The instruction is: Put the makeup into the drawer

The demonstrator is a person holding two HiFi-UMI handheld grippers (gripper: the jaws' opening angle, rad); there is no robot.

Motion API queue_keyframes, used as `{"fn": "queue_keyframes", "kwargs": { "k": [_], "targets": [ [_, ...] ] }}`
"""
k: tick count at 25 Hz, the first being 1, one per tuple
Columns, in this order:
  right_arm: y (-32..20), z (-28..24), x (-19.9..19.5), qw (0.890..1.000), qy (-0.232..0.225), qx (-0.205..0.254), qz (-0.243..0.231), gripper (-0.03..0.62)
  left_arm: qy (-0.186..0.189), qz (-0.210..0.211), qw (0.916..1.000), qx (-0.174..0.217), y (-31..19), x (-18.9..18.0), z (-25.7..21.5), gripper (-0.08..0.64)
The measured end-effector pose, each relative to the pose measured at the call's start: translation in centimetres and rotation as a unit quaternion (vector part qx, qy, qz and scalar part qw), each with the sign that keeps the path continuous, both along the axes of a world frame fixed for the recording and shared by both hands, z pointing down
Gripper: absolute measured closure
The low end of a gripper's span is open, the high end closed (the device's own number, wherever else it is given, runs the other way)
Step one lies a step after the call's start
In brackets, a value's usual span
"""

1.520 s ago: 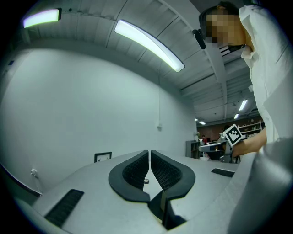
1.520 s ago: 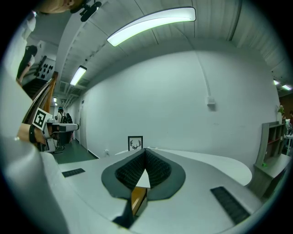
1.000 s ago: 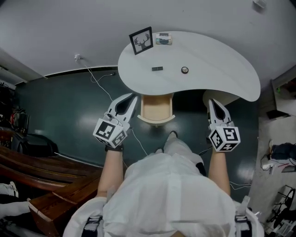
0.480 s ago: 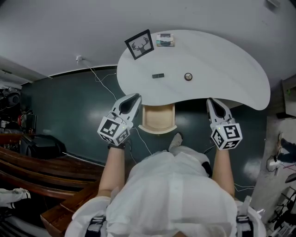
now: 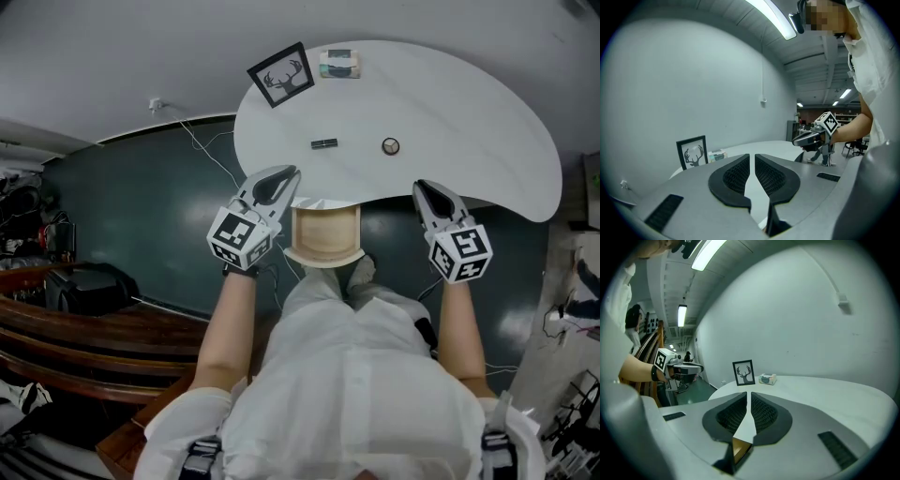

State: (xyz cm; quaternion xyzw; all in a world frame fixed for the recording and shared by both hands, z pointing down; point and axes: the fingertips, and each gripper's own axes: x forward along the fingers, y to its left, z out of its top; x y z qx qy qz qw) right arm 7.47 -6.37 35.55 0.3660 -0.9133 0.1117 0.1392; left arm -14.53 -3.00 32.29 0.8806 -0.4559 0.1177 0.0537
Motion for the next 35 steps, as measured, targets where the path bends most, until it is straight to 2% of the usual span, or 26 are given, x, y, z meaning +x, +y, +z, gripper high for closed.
{"fn": "queue_keyframes", "kwargs": {
  "k": [10,21,28,35],
  "targets": [
    [-2.3,2.4,-2.9,0.999,0.016,-0.028,0.024,0.581,-0.017,0.038,0.9977,-0.053,-6.0,-1.4,5.2,0.526],
    [-3.1,5.2,-4.1,0.997,0.010,-0.054,0.048,0.581,-0.063,0.092,0.9860,-0.124,-10.7,-0.2,12.0,0.469],
    [-3.1,6.7,-4.1,0.996,0.012,-0.070,0.056,0.581,-0.137,0.139,0.9696,-0.148,-13.2,0.2,16.1,0.439],
    [-2.9,7.2,-3.7,0.995,0.013,-0.078,0.064,0.581,-0.222,0.192,0.9392,-0.179,-14.3,1.0,19.5,0.429]
  ]
}}
